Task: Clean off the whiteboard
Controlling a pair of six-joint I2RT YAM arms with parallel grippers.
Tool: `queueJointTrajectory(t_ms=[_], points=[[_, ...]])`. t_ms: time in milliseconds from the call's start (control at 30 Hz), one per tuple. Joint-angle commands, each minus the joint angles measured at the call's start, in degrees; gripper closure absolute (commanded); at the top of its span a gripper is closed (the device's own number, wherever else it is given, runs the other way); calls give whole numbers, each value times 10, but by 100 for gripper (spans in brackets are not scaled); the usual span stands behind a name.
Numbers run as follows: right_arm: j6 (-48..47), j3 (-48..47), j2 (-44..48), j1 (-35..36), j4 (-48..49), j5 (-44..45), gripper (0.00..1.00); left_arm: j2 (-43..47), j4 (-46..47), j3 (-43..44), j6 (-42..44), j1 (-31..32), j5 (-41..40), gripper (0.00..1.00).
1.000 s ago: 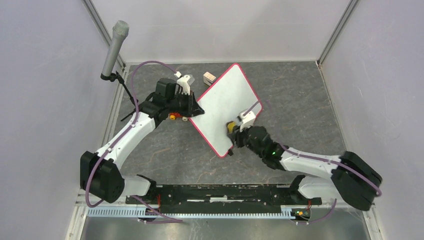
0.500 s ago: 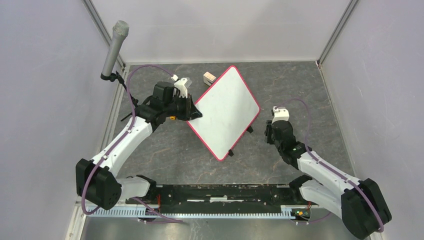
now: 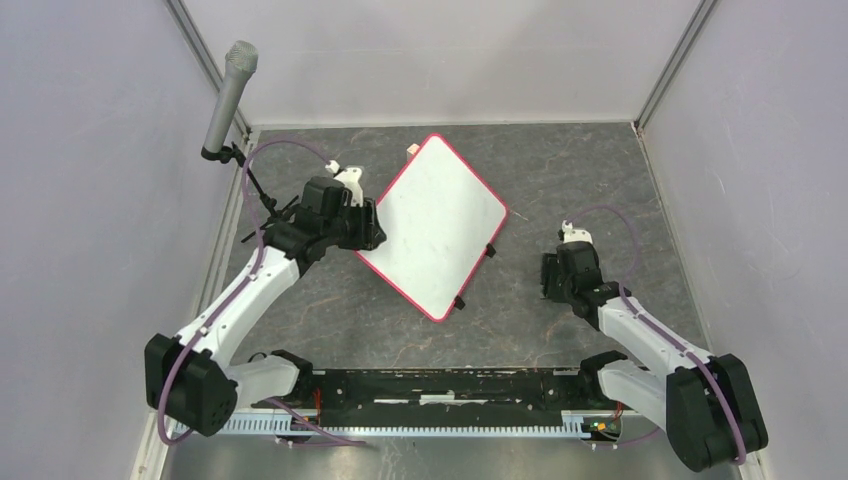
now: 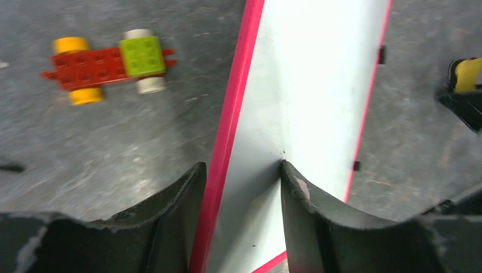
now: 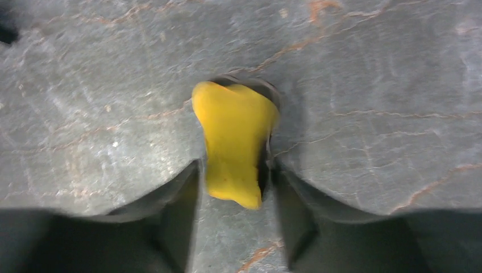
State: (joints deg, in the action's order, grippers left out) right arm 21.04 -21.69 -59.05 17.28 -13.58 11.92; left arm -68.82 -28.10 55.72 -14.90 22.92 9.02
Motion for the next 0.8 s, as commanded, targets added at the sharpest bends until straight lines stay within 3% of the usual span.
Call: queueJointTrajectory(t_ms=[0,500,533,767], points=[[-1,4,2,0,-16,-62,3,41,-97,-24,73,-15,-184,43],[-85,-99,97,4,-88,-56,2,123,-96,29,57,-15,-109,31],[-88,-105,99,4,-91,-55,2,125,-96,33,56,-15,-99,22],[-125,-182,123,4,-114,-70,2,170,-96,74,56,-15,-13,20]])
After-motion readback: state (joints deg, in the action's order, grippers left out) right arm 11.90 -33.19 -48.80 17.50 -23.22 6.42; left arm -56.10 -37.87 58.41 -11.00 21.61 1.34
